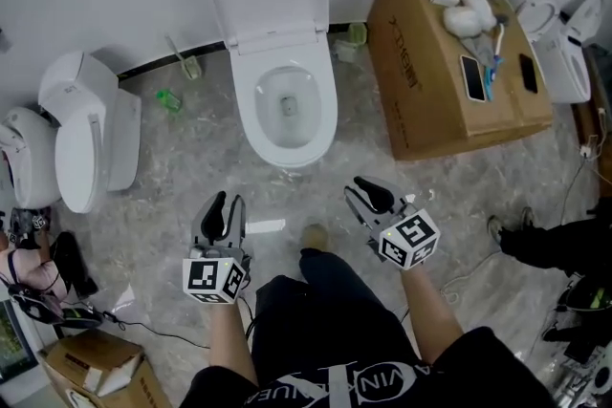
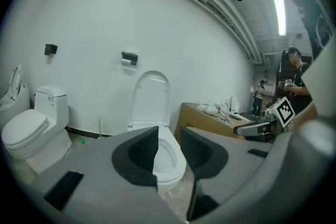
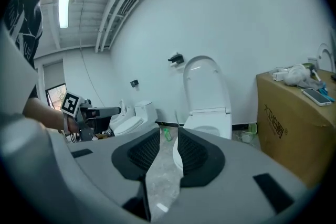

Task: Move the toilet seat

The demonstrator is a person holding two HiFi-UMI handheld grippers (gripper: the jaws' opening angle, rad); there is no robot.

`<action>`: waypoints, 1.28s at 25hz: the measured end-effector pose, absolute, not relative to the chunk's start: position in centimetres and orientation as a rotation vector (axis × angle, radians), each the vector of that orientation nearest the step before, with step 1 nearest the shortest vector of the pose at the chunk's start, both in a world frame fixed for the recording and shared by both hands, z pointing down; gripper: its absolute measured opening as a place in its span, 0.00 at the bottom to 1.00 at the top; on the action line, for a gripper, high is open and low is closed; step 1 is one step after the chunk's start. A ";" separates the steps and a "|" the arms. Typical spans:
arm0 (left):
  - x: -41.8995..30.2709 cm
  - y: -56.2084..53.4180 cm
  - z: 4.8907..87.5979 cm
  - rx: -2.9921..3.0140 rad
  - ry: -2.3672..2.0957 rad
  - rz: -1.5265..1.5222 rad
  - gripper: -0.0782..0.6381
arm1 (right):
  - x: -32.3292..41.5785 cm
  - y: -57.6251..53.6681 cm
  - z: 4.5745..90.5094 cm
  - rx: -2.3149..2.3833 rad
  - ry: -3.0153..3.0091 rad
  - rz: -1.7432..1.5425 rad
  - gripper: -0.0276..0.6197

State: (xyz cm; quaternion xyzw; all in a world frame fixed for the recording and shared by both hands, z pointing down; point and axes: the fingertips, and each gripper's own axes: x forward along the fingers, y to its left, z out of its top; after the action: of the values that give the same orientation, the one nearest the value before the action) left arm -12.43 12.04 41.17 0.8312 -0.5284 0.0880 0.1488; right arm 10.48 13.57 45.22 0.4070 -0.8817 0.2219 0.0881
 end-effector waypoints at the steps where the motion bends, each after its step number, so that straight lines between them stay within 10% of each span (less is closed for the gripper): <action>1: -12.1 11.8 41.9 2.378 -1.512 0.261 0.27 | 10.4 13.3 45.9 1.196 -2.619 0.668 0.22; 32: -10.4 3.6 69.8 2.192 -1.291 0.473 0.31 | 8.3 5.5 70.3 1.071 -2.396 0.858 0.35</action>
State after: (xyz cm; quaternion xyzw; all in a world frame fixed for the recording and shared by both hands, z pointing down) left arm -10.44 3.65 69.78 0.8148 -0.4799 0.1760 0.2735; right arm 8.26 5.48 70.31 0.3810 -0.8520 0.3051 0.1892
